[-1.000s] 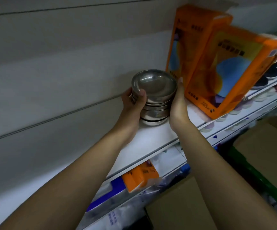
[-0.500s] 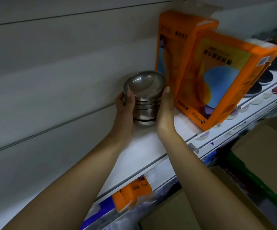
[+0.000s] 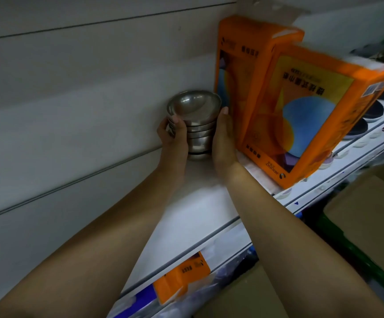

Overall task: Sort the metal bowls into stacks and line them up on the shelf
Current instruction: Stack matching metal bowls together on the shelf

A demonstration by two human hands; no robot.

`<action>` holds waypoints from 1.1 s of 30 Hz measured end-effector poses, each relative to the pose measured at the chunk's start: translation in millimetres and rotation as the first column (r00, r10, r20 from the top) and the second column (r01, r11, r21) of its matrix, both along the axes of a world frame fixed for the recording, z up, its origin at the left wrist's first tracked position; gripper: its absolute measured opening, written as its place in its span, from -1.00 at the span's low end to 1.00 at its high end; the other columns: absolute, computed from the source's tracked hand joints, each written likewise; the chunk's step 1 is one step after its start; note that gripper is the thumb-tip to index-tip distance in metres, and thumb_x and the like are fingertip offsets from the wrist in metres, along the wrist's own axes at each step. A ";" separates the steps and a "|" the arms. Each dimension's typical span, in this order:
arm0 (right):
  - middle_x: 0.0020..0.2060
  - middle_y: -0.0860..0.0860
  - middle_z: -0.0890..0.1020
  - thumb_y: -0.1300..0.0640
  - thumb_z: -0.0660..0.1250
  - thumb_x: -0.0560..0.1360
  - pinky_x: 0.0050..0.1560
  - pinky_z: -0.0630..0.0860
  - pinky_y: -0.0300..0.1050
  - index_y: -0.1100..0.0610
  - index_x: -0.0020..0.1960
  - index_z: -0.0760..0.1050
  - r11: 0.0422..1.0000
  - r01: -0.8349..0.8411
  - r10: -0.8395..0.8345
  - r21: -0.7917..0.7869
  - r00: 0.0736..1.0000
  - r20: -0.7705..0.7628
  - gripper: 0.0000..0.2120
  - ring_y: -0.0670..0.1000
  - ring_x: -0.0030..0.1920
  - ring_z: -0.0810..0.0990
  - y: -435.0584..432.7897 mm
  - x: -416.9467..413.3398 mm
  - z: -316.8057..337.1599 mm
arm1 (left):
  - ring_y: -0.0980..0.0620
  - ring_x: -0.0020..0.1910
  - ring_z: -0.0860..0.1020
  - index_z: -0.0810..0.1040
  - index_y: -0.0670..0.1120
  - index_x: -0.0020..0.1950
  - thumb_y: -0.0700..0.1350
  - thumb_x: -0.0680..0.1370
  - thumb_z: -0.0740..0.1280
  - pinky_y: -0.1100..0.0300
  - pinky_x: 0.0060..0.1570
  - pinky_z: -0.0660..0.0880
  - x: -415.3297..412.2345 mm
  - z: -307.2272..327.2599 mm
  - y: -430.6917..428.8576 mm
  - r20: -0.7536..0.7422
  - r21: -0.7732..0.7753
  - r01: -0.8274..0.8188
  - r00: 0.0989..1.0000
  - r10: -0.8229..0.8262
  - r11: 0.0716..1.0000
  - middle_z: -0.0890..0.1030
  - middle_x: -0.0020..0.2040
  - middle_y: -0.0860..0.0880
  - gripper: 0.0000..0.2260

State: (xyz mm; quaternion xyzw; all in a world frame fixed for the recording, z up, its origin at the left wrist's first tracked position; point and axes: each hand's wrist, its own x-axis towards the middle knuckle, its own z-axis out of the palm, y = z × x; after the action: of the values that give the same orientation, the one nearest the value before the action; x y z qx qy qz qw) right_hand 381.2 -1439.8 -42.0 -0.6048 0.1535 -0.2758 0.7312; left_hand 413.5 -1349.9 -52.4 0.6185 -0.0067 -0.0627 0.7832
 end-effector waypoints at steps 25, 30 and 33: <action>0.25 0.08 0.62 -0.02 0.17 0.70 0.02 0.42 -0.47 0.13 0.36 0.49 0.939 0.233 -0.271 -0.253 0.954 -0.127 -0.66 0.04 0.24 0.57 19.2 -32.6 -8.8 | 0.09 0.40 0.37 0.16 0.09 0.59 0.14 0.60 0.36 0.17 0.21 0.34 -32.3 10.8 46.6 -0.068 0.161 -0.015 0.997 0.026 0.987 0.30 0.55 0.01 -0.36; 0.22 0.04 0.62 0.04 0.33 0.62 0.14 0.43 -0.21 0.11 0.35 0.50 0.858 0.172 -0.265 -0.484 0.956 -0.129 -0.66 -0.06 0.18 0.53 53.5 -79.4 -9.8 | 0.03 0.52 0.31 0.29 -0.01 0.57 0.09 0.62 0.35 0.15 0.43 0.30 -68.0 11.5 118.9 0.181 0.502 -0.106 0.983 0.016 0.858 0.36 0.53 0.00 -0.44; 0.31 0.08 0.56 0.00 0.37 0.56 0.17 0.34 -0.21 0.11 0.39 0.46 0.780 0.098 -0.274 -0.618 0.941 -0.197 -0.57 0.10 0.34 0.46 84.2 -108.4 -7.7 | 0.02 0.57 0.19 0.30 0.00 0.57 0.08 0.62 0.34 0.27 0.35 0.14 -87.8 14.6 177.2 0.243 0.668 -0.112 0.967 -0.073 0.736 0.32 0.55 0.01 -0.46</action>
State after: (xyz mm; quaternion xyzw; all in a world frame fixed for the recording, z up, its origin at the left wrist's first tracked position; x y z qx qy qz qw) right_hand 272.8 -1355.6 -49.7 -0.8188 0.2182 -0.2944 0.4419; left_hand 325.7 -1172.7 -37.7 0.8634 -0.0767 0.0270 0.4980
